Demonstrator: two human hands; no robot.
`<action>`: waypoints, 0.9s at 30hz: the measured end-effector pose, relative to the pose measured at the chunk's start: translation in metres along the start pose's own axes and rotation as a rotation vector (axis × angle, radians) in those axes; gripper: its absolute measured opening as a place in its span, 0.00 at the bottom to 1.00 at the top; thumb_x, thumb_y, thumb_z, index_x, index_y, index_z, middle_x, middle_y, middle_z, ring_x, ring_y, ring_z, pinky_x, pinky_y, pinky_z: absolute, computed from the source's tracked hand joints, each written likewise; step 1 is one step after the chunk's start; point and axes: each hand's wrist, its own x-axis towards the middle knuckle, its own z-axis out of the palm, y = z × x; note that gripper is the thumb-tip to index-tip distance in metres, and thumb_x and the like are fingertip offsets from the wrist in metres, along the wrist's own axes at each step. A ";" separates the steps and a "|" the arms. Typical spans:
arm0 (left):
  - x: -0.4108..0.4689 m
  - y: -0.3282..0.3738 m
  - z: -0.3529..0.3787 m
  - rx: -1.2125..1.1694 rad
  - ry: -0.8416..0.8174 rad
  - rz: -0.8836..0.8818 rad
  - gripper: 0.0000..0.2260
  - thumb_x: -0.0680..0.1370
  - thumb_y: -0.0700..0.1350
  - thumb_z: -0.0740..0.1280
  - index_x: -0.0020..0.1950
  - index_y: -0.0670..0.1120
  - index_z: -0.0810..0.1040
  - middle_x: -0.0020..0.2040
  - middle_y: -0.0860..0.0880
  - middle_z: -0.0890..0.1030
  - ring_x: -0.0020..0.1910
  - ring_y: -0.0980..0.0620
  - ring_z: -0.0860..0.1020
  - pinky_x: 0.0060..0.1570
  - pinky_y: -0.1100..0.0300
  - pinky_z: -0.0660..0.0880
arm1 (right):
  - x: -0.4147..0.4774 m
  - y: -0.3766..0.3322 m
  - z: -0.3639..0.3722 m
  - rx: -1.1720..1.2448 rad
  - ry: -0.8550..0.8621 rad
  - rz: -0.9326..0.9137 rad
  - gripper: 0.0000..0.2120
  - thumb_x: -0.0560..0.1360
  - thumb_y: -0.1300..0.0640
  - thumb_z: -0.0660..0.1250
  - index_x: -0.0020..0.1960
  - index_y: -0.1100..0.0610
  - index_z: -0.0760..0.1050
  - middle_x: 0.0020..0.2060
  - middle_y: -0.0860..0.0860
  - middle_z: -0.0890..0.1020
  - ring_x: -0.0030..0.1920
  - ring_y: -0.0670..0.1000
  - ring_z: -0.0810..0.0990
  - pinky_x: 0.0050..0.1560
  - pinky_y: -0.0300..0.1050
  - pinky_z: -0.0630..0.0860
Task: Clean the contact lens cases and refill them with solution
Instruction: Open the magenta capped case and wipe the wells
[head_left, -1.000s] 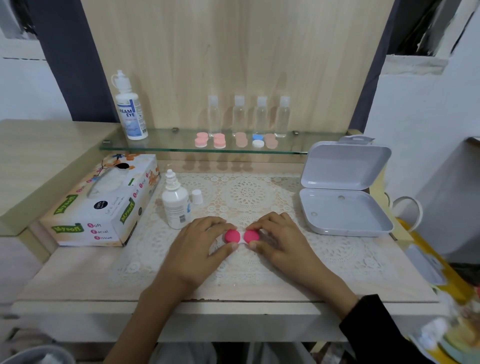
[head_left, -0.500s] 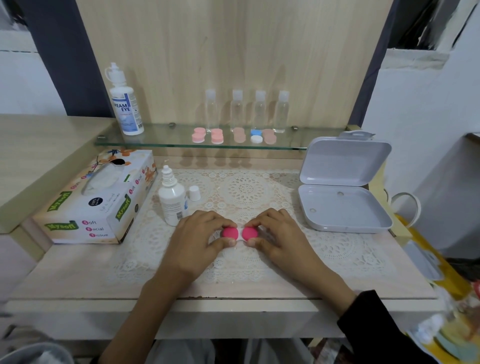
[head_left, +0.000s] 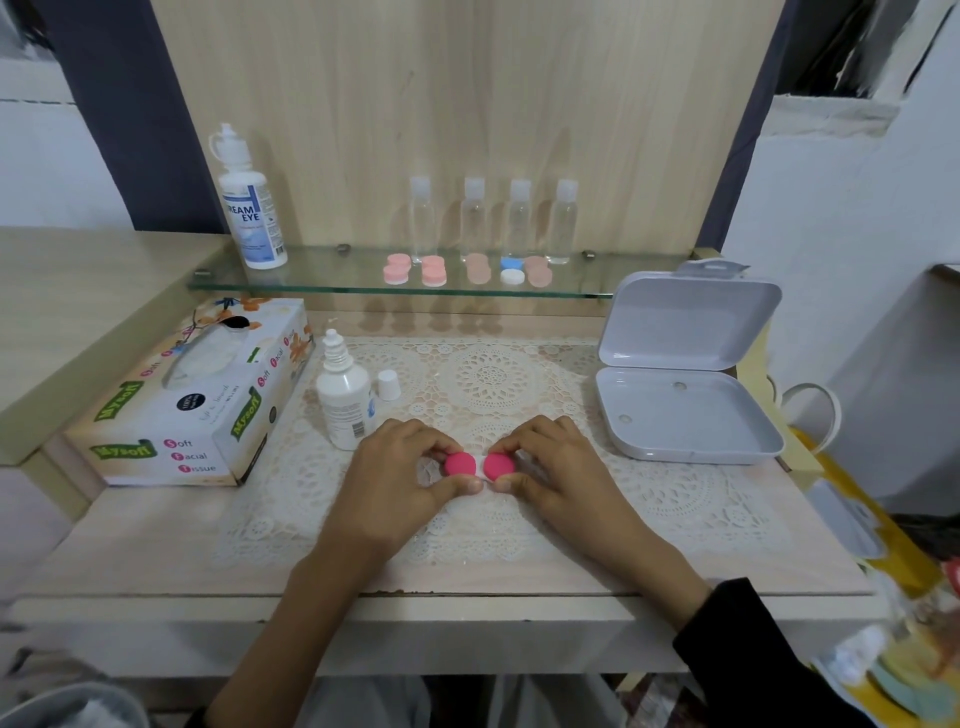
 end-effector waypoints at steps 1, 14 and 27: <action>0.000 0.000 0.001 -0.001 -0.002 0.005 0.16 0.64 0.60 0.75 0.45 0.53 0.81 0.43 0.60 0.78 0.47 0.61 0.73 0.48 0.65 0.68 | 0.000 0.000 0.000 -0.004 0.002 -0.002 0.15 0.72 0.44 0.65 0.55 0.50 0.80 0.48 0.43 0.77 0.49 0.42 0.67 0.49 0.35 0.63; 0.000 -0.006 0.003 -0.033 -0.024 0.061 0.18 0.65 0.66 0.65 0.48 0.57 0.80 0.45 0.61 0.77 0.49 0.60 0.73 0.54 0.54 0.72 | -0.001 0.001 0.001 0.012 0.003 0.007 0.14 0.73 0.44 0.65 0.55 0.48 0.79 0.48 0.41 0.76 0.51 0.45 0.69 0.52 0.41 0.67; -0.001 -0.006 0.003 0.019 0.005 0.074 0.21 0.70 0.66 0.61 0.52 0.54 0.81 0.47 0.59 0.77 0.51 0.58 0.73 0.54 0.56 0.71 | -0.001 0.002 0.001 -0.014 0.008 -0.003 0.13 0.74 0.45 0.66 0.55 0.48 0.78 0.47 0.41 0.76 0.50 0.45 0.69 0.53 0.44 0.68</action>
